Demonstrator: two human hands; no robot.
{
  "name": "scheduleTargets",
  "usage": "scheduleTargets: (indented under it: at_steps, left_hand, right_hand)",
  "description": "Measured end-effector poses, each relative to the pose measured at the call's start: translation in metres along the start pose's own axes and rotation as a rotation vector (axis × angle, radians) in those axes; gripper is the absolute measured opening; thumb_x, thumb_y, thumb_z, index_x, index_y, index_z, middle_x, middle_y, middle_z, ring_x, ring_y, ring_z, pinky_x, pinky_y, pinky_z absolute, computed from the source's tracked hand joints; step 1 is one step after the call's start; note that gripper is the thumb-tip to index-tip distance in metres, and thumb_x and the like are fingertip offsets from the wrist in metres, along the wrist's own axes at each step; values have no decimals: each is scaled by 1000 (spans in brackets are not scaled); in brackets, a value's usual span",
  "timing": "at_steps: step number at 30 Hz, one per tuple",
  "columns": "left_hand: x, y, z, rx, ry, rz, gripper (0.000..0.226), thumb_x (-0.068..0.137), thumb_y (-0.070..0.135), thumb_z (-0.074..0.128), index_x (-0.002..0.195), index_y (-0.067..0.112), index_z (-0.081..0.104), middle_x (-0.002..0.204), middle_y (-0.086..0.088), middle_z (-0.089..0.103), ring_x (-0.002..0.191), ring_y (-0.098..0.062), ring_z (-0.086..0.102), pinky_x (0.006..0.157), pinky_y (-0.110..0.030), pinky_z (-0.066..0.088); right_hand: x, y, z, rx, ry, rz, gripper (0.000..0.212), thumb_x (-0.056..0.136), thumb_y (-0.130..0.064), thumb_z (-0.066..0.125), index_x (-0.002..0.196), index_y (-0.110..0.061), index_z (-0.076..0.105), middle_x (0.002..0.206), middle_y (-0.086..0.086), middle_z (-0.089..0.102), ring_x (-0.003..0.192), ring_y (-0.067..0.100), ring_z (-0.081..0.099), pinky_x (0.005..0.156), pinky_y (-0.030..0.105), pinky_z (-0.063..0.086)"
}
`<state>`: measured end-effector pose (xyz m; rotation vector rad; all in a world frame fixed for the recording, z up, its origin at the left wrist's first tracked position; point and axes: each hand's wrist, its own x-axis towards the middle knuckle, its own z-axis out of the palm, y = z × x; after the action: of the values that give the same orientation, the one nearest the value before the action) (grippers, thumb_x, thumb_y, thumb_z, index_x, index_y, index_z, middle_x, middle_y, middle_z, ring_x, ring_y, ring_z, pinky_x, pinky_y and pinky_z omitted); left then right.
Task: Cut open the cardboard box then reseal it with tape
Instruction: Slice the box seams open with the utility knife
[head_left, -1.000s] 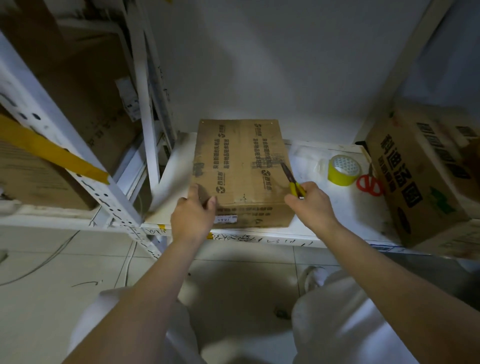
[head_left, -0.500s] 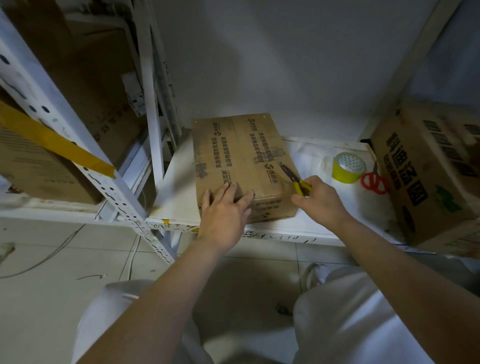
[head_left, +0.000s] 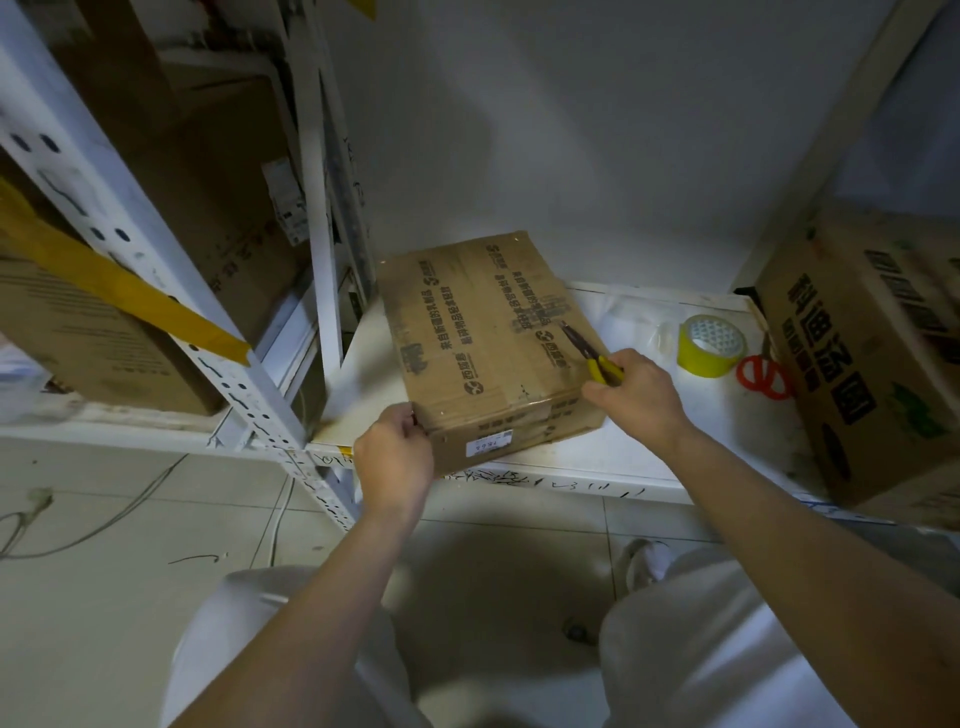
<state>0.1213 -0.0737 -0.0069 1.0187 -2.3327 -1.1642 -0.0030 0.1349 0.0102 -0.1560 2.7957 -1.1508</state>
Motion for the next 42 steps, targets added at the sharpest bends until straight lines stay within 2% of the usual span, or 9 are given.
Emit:
scheduleTargets:
  at_steps: [5, 11, 13, 17, 23, 26, 30, 37, 42]
  left_hand:
    - [-22, -1, 5, -69, -23, 6, 27, 93, 6, 49, 106, 10, 73, 99, -8, 73, 81, -15, 56, 68, -21, 36]
    - [-23, 1, 9, 102, -45, 114, 38, 95, 29, 51, 132, 21, 50, 114, -8, 65, 102, -29, 62, 76, -34, 46]
    - [-20, 3, 8, 229, -98, 297, 51, 92, 53, 45, 137, 29, 42, 136, -7, 45, 123, -27, 47, 92, -38, 44]
    - [-8, 3, 12, 632, -271, 637, 79, 81, 77, 32, 148, 35, 28, 162, 0, 9, 150, -20, -1, 118, -46, 8]
    - [-1, 4, 22, 602, -325, 582, 71, 88, 56, 52, 150, 28, 30, 162, -2, 14, 150, -20, 3, 118, -42, 27]
    - [-1, 4, 26, 535, -292, 575, 68, 87, 52, 59, 146, 24, 40, 159, -5, 22, 149, -23, 10, 118, -39, 27]
    - [1, 5, 30, 542, -295, 553, 68, 87, 53, 57, 147, 26, 38, 160, -4, 20, 150, -22, 8, 117, -37, 27]
    - [0, 24, 47, 573, -294, 466, 67, 89, 54, 54, 148, 29, 34, 161, -2, 14, 150, -21, 3, 110, -40, 37]
    - [-4, 36, 58, 561, -276, 405, 65, 90, 53, 52, 147, 28, 34, 161, -4, 13, 150, -23, 3, 110, -41, 37]
  right_hand:
    - [17, 6, -9, 136, -46, 56, 21, 83, -21, 62, 102, -14, 57, 92, 2, 56, 81, 16, 52, 61, 26, 40]
    - [27, 27, -11, 417, -96, 127, 21, 80, -29, 69, 91, -15, 58, 93, 4, 56, 88, 20, 55, 81, 34, 44]
    - [31, 34, -12, 483, -32, 166, 25, 78, -36, 71, 78, -19, 52, 85, 3, 53, 84, 20, 54, 81, 38, 46]
    - [45, 51, -16, 533, -69, 289, 13, 89, -18, 61, 93, -13, 49, 95, 4, 55, 98, 22, 55, 86, 39, 47]
    - [63, 60, -11, 400, -242, 299, 12, 90, -18, 57, 100, -14, 51, 121, 18, 55, 120, 28, 52, 100, 41, 45]
    - [70, 61, -14, 234, -211, 241, 11, 86, -21, 58, 90, -12, 53, 101, 20, 58, 105, 35, 59, 98, 50, 46]
    - [73, 67, -28, 78, -161, 204, 20, 84, -18, 58, 70, -13, 45, 70, 8, 44, 71, 23, 47, 67, 34, 37]
    - [68, 78, -43, 31, -165, 197, 15, 86, -14, 58, 80, -10, 44, 67, 8, 39, 65, 21, 39, 62, 31, 29]
    - [55, 60, -37, 199, 106, 80, 19, 82, -18, 60, 76, -13, 43, 73, 7, 44, 68, 23, 45, 65, 36, 38]
